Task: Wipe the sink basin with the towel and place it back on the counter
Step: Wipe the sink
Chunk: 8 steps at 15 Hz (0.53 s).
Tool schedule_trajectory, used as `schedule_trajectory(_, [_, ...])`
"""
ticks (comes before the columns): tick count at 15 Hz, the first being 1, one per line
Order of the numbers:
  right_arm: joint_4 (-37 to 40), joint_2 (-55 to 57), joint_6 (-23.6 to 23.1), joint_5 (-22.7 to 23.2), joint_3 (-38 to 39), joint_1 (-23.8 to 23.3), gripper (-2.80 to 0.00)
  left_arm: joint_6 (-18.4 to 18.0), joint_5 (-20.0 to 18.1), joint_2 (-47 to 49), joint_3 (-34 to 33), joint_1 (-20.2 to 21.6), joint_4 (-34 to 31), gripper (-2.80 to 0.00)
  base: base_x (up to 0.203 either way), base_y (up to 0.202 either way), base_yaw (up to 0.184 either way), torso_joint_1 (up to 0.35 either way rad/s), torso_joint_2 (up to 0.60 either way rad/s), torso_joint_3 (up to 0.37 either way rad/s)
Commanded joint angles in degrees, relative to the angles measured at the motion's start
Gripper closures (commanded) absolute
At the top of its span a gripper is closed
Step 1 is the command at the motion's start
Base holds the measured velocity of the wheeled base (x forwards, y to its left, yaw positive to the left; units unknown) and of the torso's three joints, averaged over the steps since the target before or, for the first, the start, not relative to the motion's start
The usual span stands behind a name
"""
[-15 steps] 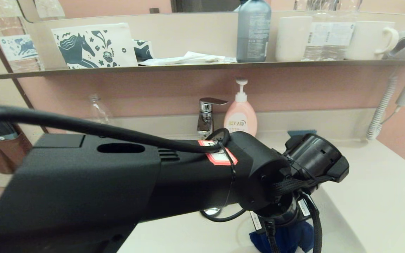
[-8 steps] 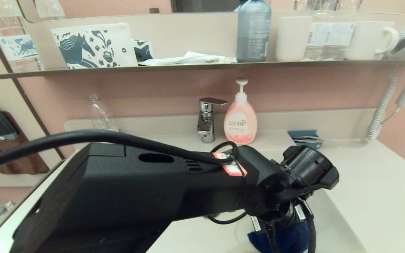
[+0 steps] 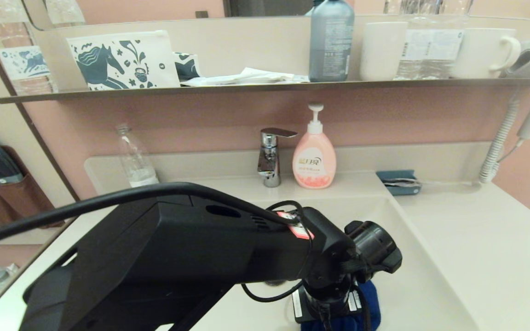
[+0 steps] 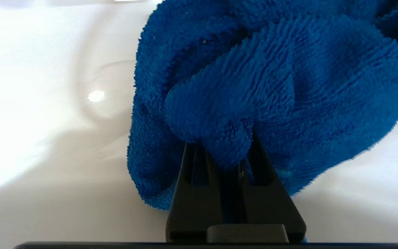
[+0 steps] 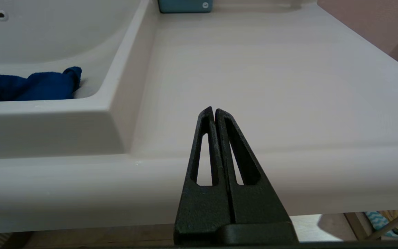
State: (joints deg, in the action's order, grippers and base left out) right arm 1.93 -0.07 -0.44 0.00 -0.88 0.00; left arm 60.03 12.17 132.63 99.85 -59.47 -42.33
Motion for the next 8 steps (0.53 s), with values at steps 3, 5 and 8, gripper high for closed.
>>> schedule_trajectory(3, [0.01, 0.07, 0.00, 0.00, 0.00, 0.00, 0.00, -0.62, 0.54, -2.81, -6.00, 0.68, -4.18, 0.00, 0.000, 0.000, 0.000, 0.000, 0.00, 0.000])
schedule_trajectory(5, [0.01, 0.07, -0.09, 0.00, 0.00, 0.00, 0.00, -1.60, 0.66, -3.61, -8.71, 0.70, -7.19, 0.00, 0.000, 0.000, 0.000, 0.000, 0.00, 0.000])
schedule_trajectory(8, [0.01, 0.07, 0.00, 0.00, 0.00, 0.00, 0.00, -5.98, 1.48, -4.93, -13.91, 0.92, -7.92, 0.00, 0.000, 0.000, 0.000, 0.000, 0.00, 0.000])
